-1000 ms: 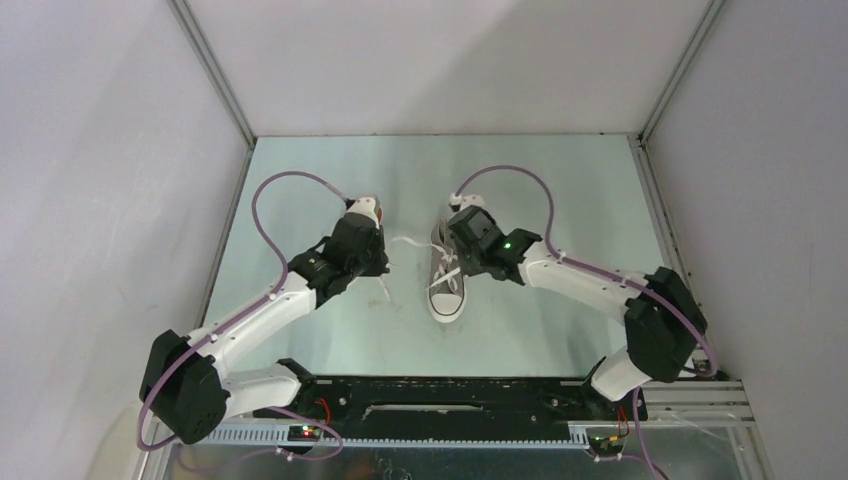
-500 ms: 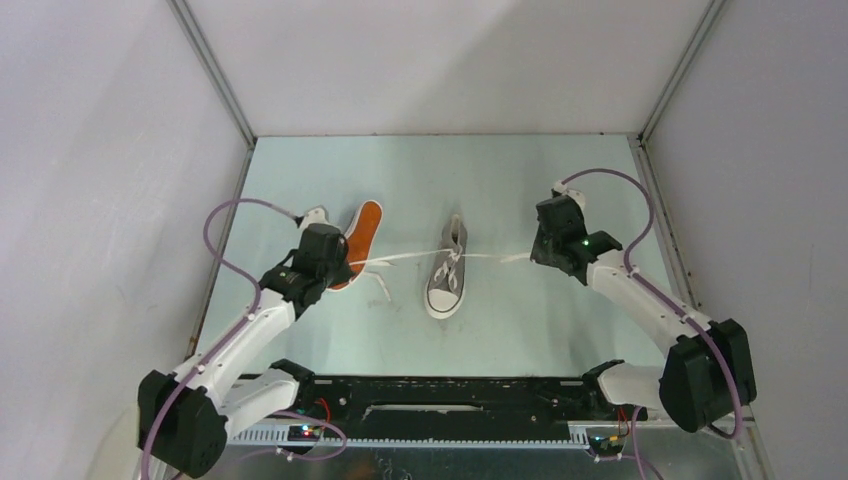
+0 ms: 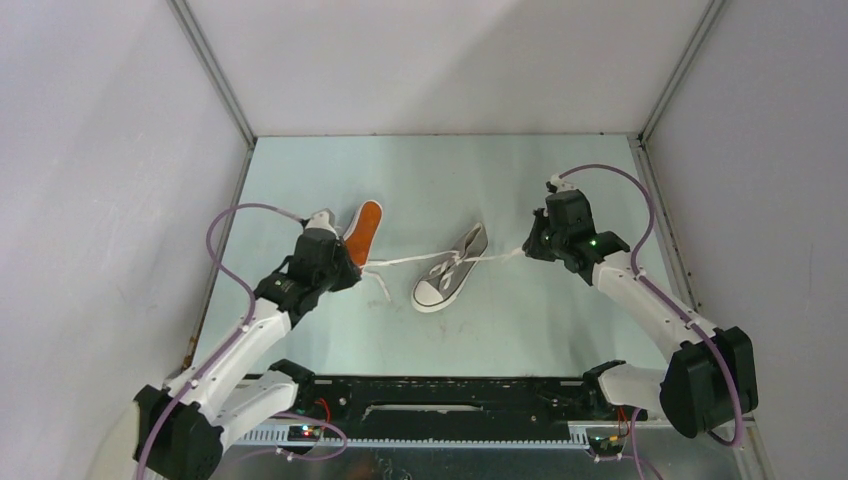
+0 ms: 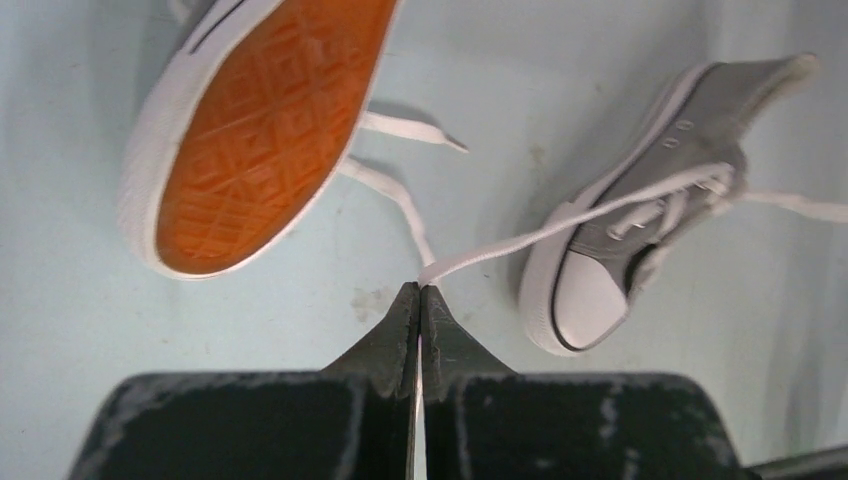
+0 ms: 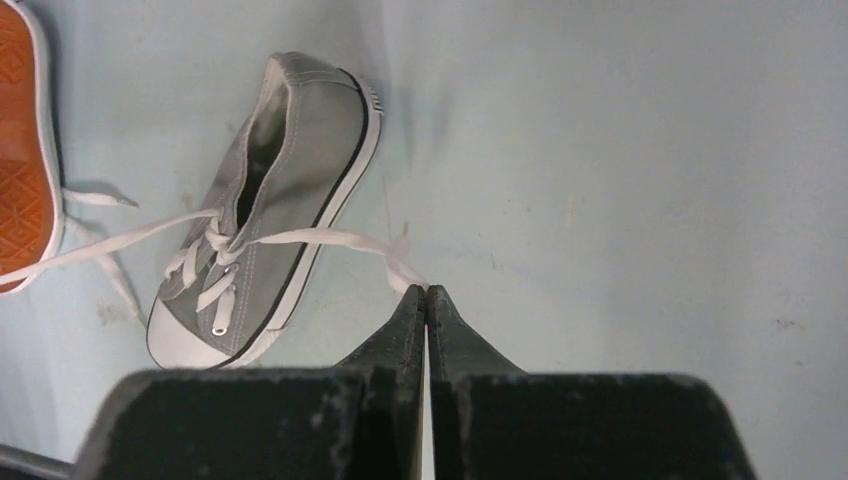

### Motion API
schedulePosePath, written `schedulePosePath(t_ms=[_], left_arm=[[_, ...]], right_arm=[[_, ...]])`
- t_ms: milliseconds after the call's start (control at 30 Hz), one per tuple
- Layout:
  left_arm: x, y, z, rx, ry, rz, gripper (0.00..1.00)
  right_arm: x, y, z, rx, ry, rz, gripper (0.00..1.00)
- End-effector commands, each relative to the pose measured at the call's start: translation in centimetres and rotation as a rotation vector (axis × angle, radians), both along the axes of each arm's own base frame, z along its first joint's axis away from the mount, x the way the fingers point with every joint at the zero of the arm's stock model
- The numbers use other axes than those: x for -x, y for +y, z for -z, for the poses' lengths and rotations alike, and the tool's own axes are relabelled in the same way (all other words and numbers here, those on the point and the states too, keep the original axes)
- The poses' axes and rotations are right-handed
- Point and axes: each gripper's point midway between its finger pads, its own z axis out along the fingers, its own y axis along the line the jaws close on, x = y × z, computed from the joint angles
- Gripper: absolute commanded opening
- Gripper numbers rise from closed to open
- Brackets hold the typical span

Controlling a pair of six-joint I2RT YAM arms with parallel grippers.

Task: Tie the shoes

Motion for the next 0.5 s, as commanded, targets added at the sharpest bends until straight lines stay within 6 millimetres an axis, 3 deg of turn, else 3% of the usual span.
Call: schedulePosePath(t_ms=[0,300,467], left_arm=[[-0.6,-2.8,-5.7,0.058,-0.152,0.121,0.00],[-0.1,-2.9,-11.1,0.073,-0.239,0.152,0.00],[0.6,-5.0,-12.8,0.131,-0.229,0.261,0.00]], right_arm=[[-0.8,1.5,-2.0,-0.063,-0.049,-0.074,0.00],[-2.0,1.6,-3.1,-0.095,-0.051,-0.086,0.00],[-2.7,2.9,-4.8,-0.131,-0.067,-0.138,0.00]])
